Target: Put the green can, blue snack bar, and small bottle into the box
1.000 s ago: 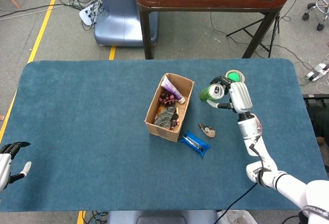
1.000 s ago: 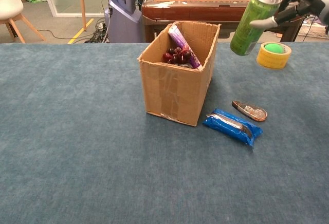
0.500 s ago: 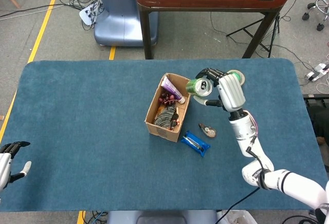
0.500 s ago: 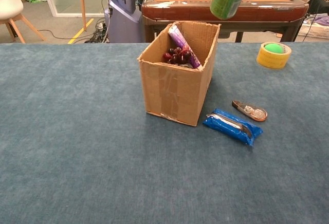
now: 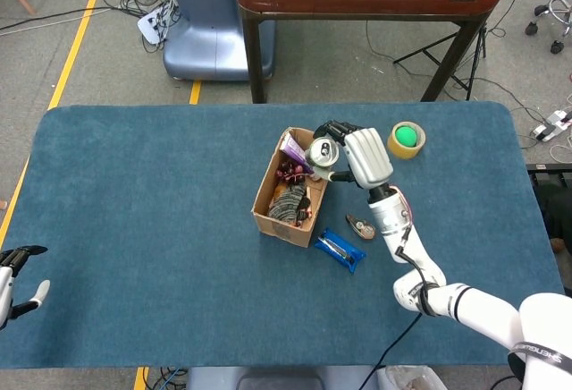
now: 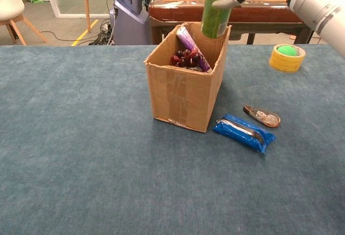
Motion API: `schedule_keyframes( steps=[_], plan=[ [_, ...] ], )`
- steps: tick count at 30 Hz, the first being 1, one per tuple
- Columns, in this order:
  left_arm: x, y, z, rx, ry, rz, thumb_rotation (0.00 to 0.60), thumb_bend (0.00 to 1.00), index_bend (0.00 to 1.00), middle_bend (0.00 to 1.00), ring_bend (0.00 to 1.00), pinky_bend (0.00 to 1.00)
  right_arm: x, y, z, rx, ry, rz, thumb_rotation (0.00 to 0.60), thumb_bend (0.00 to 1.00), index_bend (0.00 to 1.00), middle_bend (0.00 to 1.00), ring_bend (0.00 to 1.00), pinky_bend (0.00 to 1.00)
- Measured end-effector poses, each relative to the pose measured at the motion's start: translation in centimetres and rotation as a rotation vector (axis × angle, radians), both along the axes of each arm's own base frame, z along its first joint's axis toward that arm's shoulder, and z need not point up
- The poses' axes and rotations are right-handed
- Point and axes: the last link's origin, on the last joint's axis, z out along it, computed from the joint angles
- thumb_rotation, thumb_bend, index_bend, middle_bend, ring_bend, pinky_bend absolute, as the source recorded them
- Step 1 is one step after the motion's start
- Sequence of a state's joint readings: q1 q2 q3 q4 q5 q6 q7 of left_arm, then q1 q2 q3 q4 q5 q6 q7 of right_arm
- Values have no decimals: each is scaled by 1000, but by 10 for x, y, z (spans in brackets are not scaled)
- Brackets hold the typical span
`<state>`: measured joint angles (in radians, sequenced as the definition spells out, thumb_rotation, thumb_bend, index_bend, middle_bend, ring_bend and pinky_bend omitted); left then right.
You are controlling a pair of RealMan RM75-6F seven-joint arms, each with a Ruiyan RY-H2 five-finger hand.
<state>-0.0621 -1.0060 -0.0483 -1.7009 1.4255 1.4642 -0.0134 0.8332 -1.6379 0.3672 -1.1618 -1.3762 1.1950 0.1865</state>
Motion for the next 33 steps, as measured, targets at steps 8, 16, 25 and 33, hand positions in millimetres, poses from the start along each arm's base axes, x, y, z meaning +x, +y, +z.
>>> schedule_keyframes(
  steps=[8, 16, 25, 33],
  plan=[
    [1, -2, 2, 5, -3, -6, 600, 311, 291, 317, 273, 448, -1, 0, -21, 78, 63, 25, 600, 0, 275, 295, 299, 491],
    [1, -2, 3, 6, 1, -5, 600, 311, 291, 318, 272, 448, -2, 8, -11, 90, 101, 75, 600, 0, 186, 196, 229, 424],
    [0, -1, 0, -2, 11, 3, 600, 311, 291, 317, 273, 448, -1, 32, 17, 62, 132, 139, 600, 0, 187, 229, 230, 423],
    [0, -1, -1, -6, 15, 6, 600, 311, 291, 317, 273, 448, -25, 64, 42, -5, 324, 182, 600, 0, 290, 328, 270, 424]
  ],
)
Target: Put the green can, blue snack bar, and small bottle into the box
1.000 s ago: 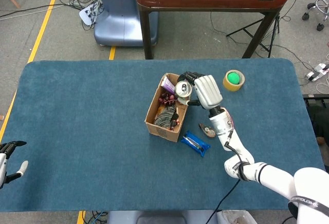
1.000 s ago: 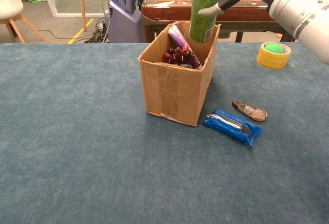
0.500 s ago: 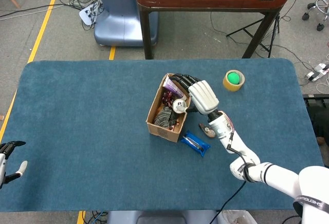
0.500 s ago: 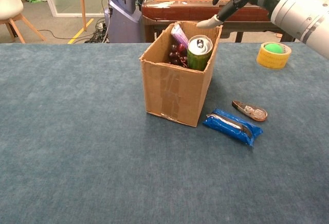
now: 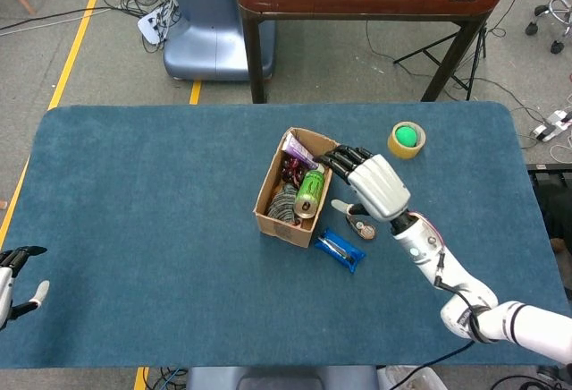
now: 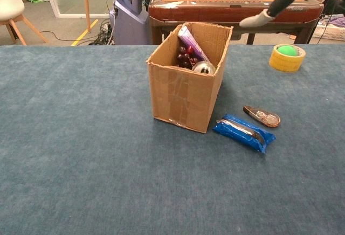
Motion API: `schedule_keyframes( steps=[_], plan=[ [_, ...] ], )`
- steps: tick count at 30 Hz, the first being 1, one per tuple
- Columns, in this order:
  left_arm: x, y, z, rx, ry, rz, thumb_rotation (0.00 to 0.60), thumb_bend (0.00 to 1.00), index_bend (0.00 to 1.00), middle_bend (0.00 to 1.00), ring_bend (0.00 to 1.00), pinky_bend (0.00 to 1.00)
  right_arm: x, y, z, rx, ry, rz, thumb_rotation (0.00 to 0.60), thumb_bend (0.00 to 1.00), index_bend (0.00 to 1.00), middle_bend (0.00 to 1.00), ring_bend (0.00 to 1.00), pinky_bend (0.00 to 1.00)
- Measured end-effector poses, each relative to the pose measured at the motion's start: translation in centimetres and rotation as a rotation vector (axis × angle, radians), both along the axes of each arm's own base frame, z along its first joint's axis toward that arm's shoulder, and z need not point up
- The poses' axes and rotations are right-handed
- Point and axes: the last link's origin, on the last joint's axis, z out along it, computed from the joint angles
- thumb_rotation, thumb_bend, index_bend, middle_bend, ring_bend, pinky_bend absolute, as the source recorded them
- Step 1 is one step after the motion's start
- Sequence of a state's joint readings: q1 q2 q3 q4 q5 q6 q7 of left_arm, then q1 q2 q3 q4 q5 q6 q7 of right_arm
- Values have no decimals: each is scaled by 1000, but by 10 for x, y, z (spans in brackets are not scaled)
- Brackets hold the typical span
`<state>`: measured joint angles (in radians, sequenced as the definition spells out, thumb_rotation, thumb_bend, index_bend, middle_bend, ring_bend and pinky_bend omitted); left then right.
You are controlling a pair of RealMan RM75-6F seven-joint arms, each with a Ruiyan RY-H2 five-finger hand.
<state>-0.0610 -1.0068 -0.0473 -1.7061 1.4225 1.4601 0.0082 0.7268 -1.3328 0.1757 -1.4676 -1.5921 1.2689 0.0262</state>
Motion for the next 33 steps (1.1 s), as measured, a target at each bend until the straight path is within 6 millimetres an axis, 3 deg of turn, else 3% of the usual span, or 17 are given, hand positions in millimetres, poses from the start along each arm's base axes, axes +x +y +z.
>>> schedule_keyframes(
  steps=[6, 13, 24, 27, 29, 33],
  plan=[
    [0, 0, -1, -3, 4, 0, 600, 311, 291, 318, 273, 448, -21, 31, 4, 6, 129, 46, 600, 8, 316, 354, 278, 426],
    [1, 0, -2, -3, 5, 0, 600, 311, 291, 318, 273, 448, -46, 55, 1, 28, 248, 39, 600, 135, 350, 434, 355, 490],
    [0, 1, -2, -3, 3, 4, 600, 310, 291, 318, 273, 448, -75, 61, -17, 119, 394, -59, 600, 548, 367, 426, 384, 503],
    [0, 1, -1, -2, 1, 4, 600, 311, 291, 317, 272, 448, -81, 60, -23, 141, 457, -93, 600, 599, 367, 583, 524, 573],
    [0, 0, -1, -3, 0, 4, 600, 311, 291, 317, 273, 448, -83, 60, -25, 153, 481, -112, 600, 635, 367, 760, 700, 700],
    [0, 1, -1, -4, -1, 4, 600, 311, 291, 317, 273, 448, -85, 57, -31, 191, 538, -173, 600, 759, 367, 966, 918, 898]
  ],
)
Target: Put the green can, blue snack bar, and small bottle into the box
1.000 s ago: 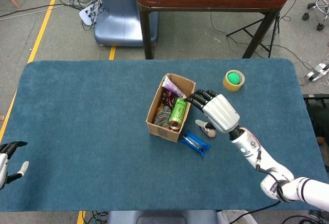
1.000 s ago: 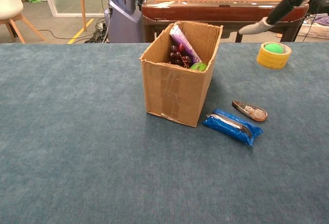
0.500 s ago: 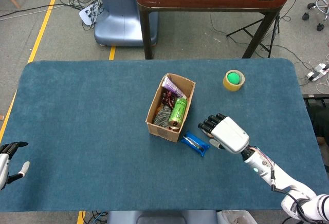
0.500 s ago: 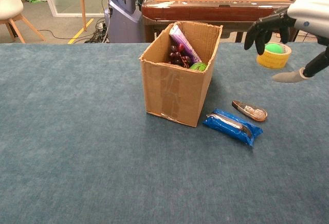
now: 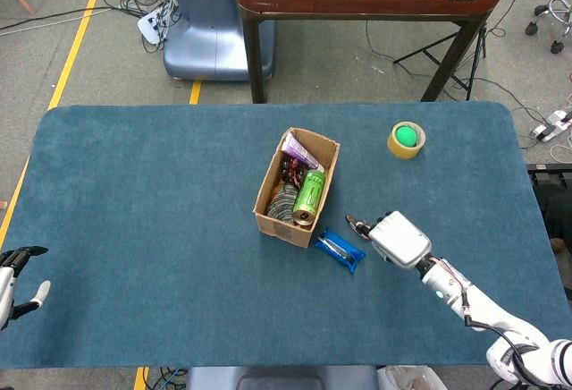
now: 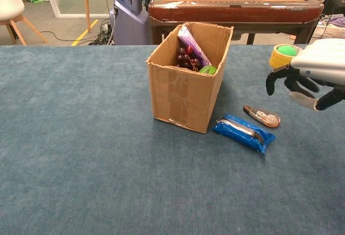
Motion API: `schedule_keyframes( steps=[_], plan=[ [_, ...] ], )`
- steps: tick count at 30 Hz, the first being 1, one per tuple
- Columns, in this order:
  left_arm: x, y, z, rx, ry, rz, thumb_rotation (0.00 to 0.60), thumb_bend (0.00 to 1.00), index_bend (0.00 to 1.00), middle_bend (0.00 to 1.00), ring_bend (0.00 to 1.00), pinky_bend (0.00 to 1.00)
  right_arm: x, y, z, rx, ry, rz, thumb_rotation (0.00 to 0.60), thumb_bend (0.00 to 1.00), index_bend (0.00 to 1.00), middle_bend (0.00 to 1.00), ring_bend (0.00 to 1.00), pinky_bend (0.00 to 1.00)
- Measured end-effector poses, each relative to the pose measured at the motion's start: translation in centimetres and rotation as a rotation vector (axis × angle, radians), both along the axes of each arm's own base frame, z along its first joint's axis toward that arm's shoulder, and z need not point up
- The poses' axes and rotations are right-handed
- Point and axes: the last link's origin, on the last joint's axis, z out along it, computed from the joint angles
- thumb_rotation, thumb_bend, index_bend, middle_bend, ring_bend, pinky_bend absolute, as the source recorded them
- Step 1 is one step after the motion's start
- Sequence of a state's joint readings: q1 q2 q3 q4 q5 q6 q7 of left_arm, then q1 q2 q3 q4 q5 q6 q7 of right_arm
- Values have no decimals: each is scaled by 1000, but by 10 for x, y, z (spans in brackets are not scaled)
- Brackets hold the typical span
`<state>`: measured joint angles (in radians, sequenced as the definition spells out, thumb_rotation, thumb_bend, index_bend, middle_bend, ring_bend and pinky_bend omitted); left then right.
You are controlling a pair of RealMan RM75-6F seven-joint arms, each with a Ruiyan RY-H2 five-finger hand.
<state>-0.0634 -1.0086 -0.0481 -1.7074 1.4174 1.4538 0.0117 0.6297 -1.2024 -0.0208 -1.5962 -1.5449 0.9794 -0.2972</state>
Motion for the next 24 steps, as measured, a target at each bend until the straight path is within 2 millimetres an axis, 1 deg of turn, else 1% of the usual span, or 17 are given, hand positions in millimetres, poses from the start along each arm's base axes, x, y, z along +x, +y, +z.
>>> schedule_keyframes(
  steps=[2, 3, 5, 6, 11, 16, 24],
  plan=[
    [0, 0, 0, -1, 1, 0, 600, 310, 291, 317, 273, 448, 0, -2, -2, 9, 17, -29, 600, 872, 367, 1000, 989, 961],
    [0, 0, 0, -1, 1, 0, 600, 310, 291, 317, 273, 448, 1, -3, -4, 16, 25, -48, 600, 923, 367, 1000, 999, 981],
    [0, 0, 0, -1, 1, 1, 600, 310, 291, 317, 273, 448, 2, -6, -6, 27, 32, -74, 600, 986, 367, 1000, 1000, 998],
    [0, 0, 0, -2, 1, 1, 600, 311, 291, 317, 273, 448, 4, -7, -8, 34, 36, -88, 600, 999, 367, 1000, 1000, 1000],
    [-1, 0, 0, -2, 1, 2, 600, 311, 291, 317, 273, 448, 13, -14, -17, 56, 55, -110, 600, 1000, 367, 1000, 1000, 1000],
    [0, 0, 0, 0, -1, 2, 600, 311, 291, 318, 273, 448, 23, -21, -32, 74, 62, -111, 600, 1000, 367, 1000, 1000, 1000],
    [0, -1, 5, 15, -6, 3, 600, 311, 291, 317, 273, 448, 30, -29, -56, 89, 84, -101, 600, 1000, 366, 1000, 1000, 1000]
  ],
)
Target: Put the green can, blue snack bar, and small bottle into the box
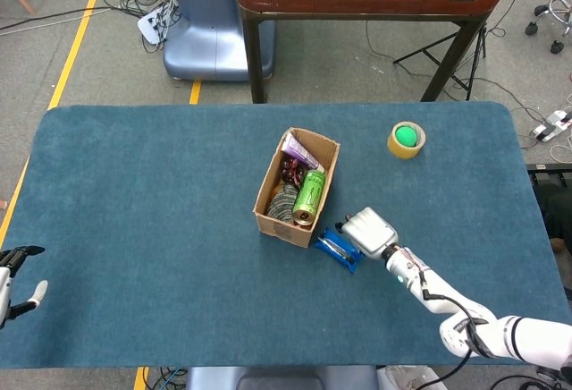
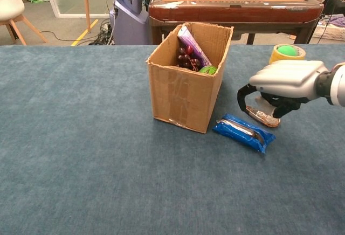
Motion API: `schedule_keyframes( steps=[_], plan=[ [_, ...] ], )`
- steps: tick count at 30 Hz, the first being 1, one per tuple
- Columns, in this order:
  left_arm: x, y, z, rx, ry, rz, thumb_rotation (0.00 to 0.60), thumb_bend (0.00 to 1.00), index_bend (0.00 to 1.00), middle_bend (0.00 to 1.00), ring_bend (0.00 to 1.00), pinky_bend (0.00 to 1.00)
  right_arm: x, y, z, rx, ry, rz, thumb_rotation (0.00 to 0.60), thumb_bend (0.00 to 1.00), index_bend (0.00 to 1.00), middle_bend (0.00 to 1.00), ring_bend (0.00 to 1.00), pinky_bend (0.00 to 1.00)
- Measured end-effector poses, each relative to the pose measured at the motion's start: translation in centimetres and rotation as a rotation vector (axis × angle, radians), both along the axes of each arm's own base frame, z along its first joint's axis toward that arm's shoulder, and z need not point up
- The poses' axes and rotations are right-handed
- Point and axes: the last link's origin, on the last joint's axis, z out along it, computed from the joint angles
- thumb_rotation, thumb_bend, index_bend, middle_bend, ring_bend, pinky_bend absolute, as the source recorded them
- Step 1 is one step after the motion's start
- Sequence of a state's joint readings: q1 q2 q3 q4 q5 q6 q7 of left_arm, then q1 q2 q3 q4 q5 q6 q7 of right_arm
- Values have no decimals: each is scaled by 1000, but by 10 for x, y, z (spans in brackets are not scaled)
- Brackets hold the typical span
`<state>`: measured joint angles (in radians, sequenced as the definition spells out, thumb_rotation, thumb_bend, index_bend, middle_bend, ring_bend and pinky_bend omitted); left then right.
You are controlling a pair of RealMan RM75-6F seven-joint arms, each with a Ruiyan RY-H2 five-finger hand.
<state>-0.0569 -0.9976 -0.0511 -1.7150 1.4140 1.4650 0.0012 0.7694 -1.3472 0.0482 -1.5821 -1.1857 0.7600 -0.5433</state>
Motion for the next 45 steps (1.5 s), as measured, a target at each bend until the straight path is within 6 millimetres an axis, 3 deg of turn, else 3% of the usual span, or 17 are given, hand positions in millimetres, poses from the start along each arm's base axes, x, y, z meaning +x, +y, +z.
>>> schedule_keyframes(
  steps=[11, 36, 45],
  plan=[
    [-1, -1, 5, 14, -3, 12, 600, 311, 291, 318, 273, 448, 0, -5, -18, 5, 4, -4, 600, 1000, 216, 1000, 1000, 1000],
    [-3, -3, 10, 25, -2, 35, 600, 311, 291, 318, 273, 448, 4, -8, -33, 68, -34, -33, 600, 1000, 212, 1000, 1000, 1000],
    [-4, -3, 13, 33, 1, 51, 600, 311, 292, 317, 273, 450, 0, -5, -28, 98, -50, -73, 600, 1000, 212, 1000, 1000, 1000]
  ],
)
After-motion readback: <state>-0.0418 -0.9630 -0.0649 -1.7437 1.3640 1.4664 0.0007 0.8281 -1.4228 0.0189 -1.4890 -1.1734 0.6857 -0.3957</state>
